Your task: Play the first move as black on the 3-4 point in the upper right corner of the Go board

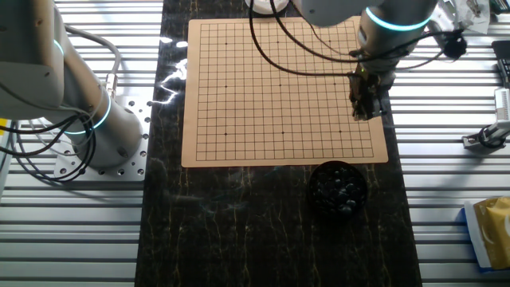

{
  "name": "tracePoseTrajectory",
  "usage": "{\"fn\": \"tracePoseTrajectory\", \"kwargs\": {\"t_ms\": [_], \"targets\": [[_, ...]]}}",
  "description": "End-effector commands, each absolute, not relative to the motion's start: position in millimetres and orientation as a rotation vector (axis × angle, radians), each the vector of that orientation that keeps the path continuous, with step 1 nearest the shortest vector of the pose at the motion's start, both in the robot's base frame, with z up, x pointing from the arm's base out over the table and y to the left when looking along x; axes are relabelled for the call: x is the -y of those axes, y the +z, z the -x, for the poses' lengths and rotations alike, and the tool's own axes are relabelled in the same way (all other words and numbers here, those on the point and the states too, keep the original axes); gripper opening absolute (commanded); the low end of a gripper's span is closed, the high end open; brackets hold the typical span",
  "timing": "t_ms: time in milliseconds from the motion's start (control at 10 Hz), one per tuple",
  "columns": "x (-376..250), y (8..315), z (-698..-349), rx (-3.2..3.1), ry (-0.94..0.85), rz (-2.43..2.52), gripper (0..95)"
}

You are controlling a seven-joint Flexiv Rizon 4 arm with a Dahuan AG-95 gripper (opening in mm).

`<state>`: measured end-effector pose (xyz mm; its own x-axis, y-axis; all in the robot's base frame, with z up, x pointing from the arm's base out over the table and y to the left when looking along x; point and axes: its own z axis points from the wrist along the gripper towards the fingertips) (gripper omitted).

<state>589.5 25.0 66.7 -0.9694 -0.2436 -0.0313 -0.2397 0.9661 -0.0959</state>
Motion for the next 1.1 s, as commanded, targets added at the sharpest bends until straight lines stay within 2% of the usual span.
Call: {"fn": "tracePoseTrajectory", "kwargs": {"t_ms": [100,600,1100], "targets": [[-18,65,-581,-3.080,-0.195,0.374,0.0],[-15,50,-571,-3.084,-0.231,0.387,0.0],[-7,37,-582,-3.064,-0.275,0.381,0.0]]}}
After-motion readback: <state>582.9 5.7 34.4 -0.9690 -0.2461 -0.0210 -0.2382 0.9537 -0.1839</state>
